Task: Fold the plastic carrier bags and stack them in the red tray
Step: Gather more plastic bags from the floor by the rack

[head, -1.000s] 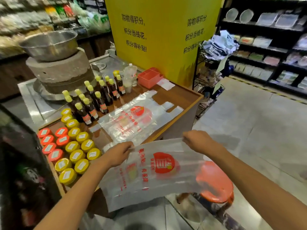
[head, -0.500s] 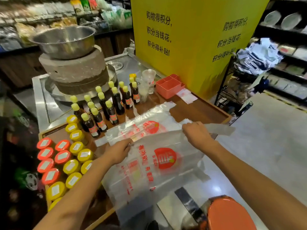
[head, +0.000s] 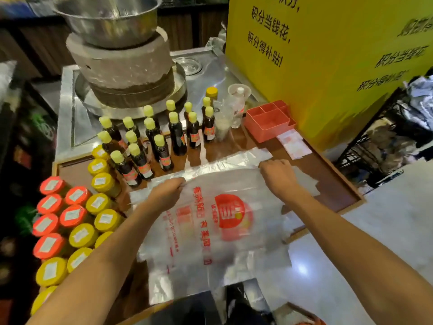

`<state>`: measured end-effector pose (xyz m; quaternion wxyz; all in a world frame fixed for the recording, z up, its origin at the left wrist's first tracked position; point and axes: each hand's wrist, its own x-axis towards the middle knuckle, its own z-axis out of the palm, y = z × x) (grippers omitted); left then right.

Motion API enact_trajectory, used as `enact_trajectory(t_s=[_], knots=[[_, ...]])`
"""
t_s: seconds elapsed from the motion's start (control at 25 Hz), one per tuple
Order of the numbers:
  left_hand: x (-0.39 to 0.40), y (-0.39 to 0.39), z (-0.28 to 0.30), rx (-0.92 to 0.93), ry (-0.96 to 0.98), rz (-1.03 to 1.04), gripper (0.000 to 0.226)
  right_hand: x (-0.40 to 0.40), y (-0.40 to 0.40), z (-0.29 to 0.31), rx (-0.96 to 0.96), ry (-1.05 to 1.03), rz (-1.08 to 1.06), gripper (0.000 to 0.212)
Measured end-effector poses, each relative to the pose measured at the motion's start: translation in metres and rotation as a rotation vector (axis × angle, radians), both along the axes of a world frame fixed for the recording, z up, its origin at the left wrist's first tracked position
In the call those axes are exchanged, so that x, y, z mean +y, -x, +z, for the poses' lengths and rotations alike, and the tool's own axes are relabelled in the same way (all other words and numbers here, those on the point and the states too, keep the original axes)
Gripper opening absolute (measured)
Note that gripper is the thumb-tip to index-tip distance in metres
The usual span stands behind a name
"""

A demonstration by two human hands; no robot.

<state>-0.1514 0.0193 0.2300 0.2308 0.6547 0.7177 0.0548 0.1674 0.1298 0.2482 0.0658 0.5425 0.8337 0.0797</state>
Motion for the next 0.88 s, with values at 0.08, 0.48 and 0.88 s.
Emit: enact_trajectory(t_s=[0.08, 0.48, 0.88], knots=[[0.021, -0.003, -0.007, 0.063, -0.005, 0.067, 0.019, 0.035, 0.001, -0.01, -0.004, 0.024, 0.026, 0.025], [0.114, -0.005, -0.063, 0.32, 0.225, 0.242, 0.028, 0.163, 0.041, -0.071, 0.06, 0.24, 0.135, 0.012], [0.137, -0.007, -0.094, 0.339, 0.177, 0.377, 0.035, 0.22, 0.057, -0.121, 0.029, 0.214, 0.289, 0.017]])
